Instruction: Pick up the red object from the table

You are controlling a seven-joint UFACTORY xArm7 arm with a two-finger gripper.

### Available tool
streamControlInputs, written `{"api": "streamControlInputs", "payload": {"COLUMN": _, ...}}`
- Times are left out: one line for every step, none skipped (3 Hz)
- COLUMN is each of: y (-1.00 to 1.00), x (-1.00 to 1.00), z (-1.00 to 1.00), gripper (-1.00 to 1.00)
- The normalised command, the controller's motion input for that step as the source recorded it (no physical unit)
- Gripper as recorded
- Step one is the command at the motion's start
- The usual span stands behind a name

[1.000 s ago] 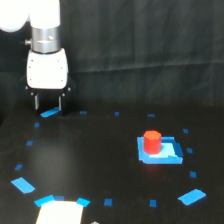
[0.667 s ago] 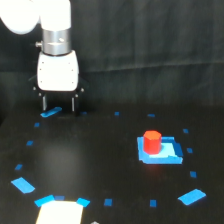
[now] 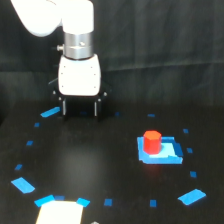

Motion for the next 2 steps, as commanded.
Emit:
{"api": "streamControlInputs", "payload": {"y": -0.24, "x": 0.94, "z": -0.22, "gripper": 0.93}}
{"api": "streamControlInputs", "payload": {"y": -0.13, "x": 1.00, "z": -0.08, "gripper": 1.00}}
